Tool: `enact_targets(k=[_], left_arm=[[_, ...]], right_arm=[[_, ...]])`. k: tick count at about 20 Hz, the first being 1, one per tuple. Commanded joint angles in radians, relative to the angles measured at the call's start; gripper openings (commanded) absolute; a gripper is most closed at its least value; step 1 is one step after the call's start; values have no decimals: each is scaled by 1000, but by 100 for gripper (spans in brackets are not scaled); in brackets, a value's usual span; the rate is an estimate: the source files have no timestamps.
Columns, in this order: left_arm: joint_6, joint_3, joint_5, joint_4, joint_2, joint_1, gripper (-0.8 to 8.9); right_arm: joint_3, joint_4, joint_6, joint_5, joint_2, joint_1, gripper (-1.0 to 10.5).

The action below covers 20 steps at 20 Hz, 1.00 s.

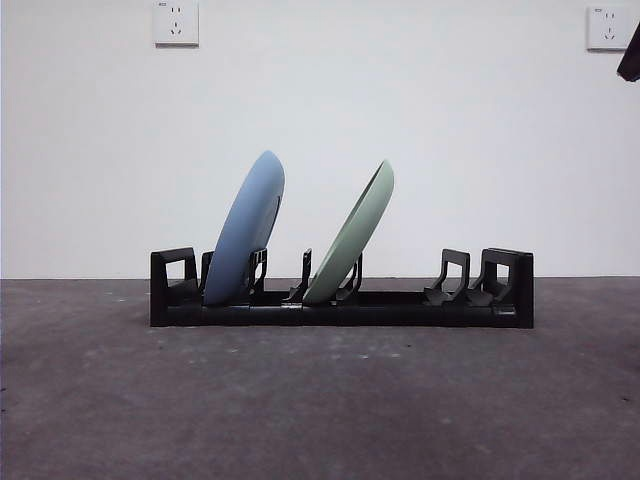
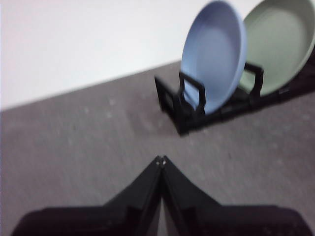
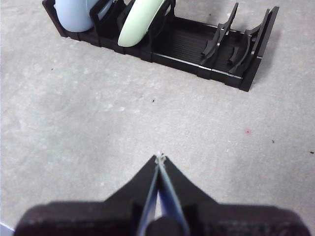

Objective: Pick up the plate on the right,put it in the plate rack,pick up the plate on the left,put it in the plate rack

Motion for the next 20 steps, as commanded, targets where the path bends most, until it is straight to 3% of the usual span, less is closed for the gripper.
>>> enact_targets(k=[1, 18, 20], left_arm=[[-29, -11, -7, -19, -3, 4, -4], [-37, -11, -2, -12, 10, 4, -4], [-37, -11, -2, -12, 10, 4, -4]], right_arm=[[-8, 4, -4, 4, 0, 1, 1], [-8, 3, -11, 12, -3, 0, 1], [-9, 10, -102, 76, -51, -34, 1]])
